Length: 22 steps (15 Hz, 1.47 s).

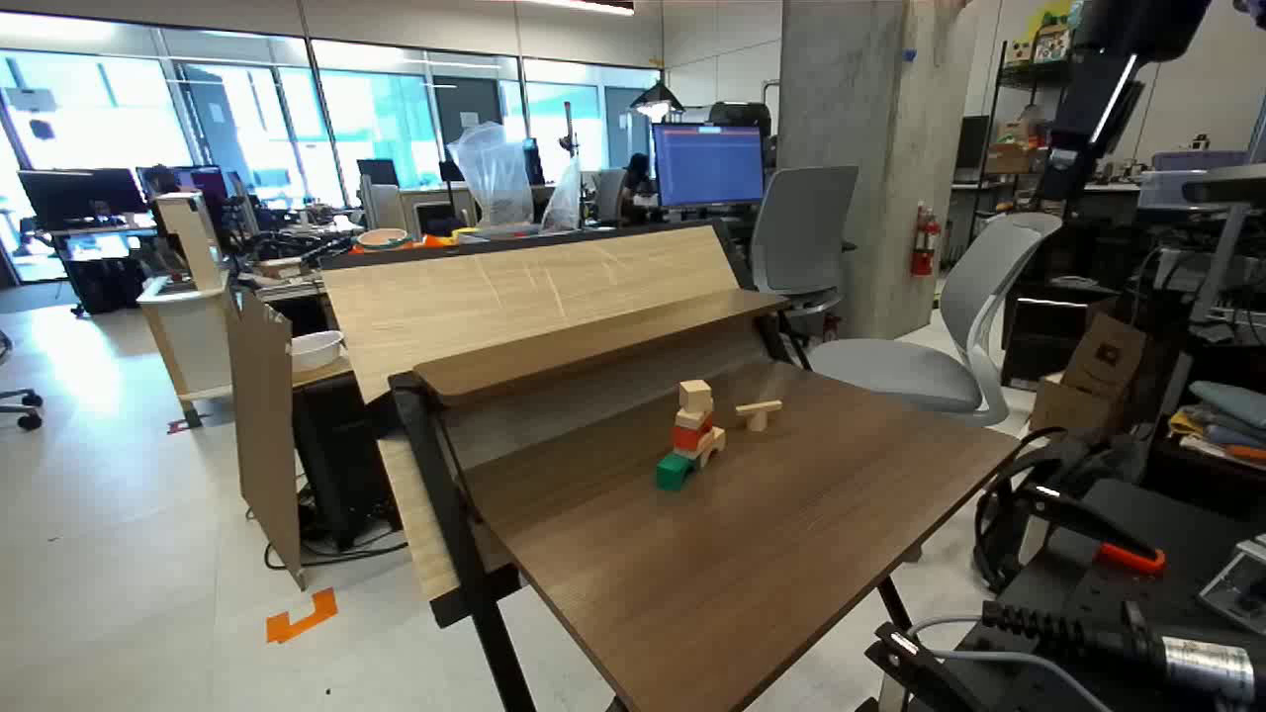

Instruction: Place the wooden cube on the desk

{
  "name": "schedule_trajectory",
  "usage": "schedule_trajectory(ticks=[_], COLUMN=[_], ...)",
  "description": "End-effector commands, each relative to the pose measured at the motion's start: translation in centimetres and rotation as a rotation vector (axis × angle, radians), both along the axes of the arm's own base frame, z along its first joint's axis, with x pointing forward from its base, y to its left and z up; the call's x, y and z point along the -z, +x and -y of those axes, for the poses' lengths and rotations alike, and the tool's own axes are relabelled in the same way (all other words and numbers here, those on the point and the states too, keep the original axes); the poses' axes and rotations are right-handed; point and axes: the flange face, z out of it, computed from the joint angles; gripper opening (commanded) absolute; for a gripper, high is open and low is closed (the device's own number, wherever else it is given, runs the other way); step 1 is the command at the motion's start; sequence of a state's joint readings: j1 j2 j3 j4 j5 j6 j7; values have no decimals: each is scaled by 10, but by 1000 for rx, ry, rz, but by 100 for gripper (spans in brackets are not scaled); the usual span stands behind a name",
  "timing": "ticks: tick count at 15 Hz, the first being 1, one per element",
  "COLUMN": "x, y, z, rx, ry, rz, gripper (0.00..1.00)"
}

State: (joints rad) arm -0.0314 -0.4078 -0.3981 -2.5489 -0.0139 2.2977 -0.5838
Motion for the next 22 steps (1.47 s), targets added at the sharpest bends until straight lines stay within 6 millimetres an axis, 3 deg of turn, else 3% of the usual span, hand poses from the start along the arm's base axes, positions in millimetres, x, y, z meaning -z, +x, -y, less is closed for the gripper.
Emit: schedule_trajectory(ticks=[1,8,17,22], x=[-1,34,117,137], y=[0,38,106,154], z=[0,-21,-68,-87], rx=[0,162,474,591], ry=[0,-11,11,76], rz=[-1,28,-75,-98], gripper=[100,100,100,100])
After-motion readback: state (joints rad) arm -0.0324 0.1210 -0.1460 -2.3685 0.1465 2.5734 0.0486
